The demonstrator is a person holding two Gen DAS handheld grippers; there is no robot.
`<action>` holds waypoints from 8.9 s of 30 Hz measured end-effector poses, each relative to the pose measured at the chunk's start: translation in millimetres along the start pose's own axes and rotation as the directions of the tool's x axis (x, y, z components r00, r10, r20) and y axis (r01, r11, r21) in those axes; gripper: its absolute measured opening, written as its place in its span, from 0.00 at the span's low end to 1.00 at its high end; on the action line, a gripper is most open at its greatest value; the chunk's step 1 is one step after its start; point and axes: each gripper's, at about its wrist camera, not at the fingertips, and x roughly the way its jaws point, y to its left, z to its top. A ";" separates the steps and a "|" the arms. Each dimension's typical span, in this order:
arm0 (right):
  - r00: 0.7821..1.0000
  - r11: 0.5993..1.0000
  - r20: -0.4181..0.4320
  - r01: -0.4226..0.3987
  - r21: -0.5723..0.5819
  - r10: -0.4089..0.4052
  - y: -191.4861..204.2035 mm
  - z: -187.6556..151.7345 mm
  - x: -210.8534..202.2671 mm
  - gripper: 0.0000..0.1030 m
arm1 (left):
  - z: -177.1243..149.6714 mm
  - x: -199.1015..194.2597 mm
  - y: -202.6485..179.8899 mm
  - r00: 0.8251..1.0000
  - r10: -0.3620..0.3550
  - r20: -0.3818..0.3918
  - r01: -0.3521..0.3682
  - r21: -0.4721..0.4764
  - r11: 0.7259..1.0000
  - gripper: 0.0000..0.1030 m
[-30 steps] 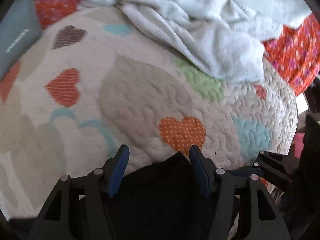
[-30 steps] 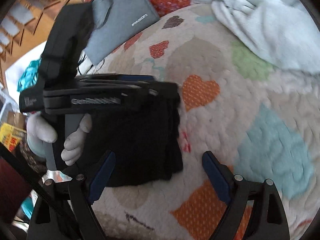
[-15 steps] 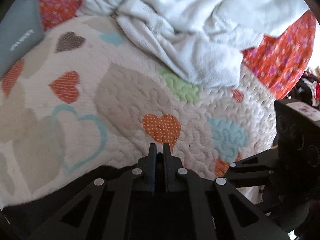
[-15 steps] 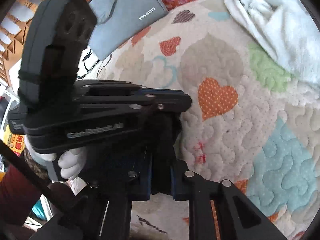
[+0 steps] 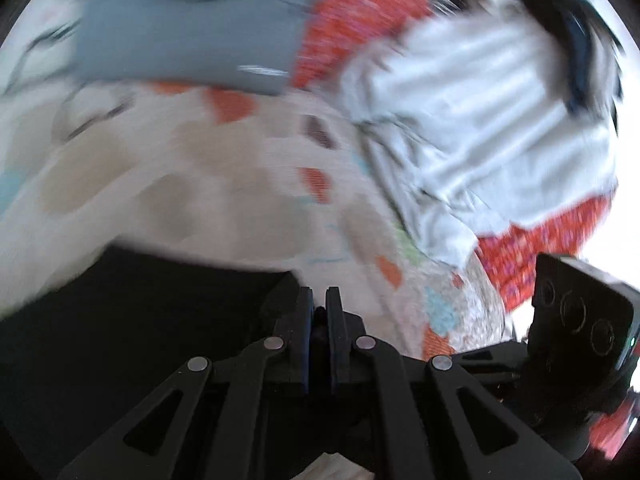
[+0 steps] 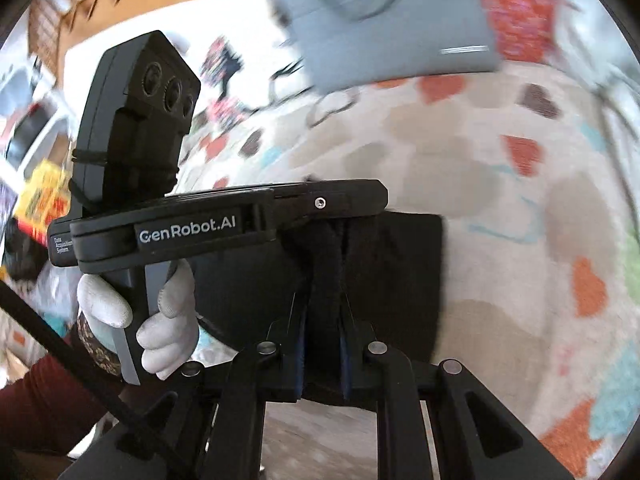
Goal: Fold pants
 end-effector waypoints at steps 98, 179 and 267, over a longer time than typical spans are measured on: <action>0.959 0.976 -0.192 0.215 0.015 -0.209 73.5 60.7 46.6 0.20 | -106.3 -103.6 2.4 0.965 0.059 0.256 0.012 -0.267 0.963 0.22; 0.968 0.924 -0.047 0.249 0.289 -0.246 -87.4 -48.6 -10.6 0.23 | -101.5 -36.2 43.9 0.970 0.241 0.030 -0.228 -0.228 0.947 0.55; 0.999 0.959 -0.034 0.021 0.283 -0.012 -13.7 47.0 118.3 0.71 | -41.4 -63.6 184.4 0.981 0.190 0.040 -0.155 -0.428 0.890 0.51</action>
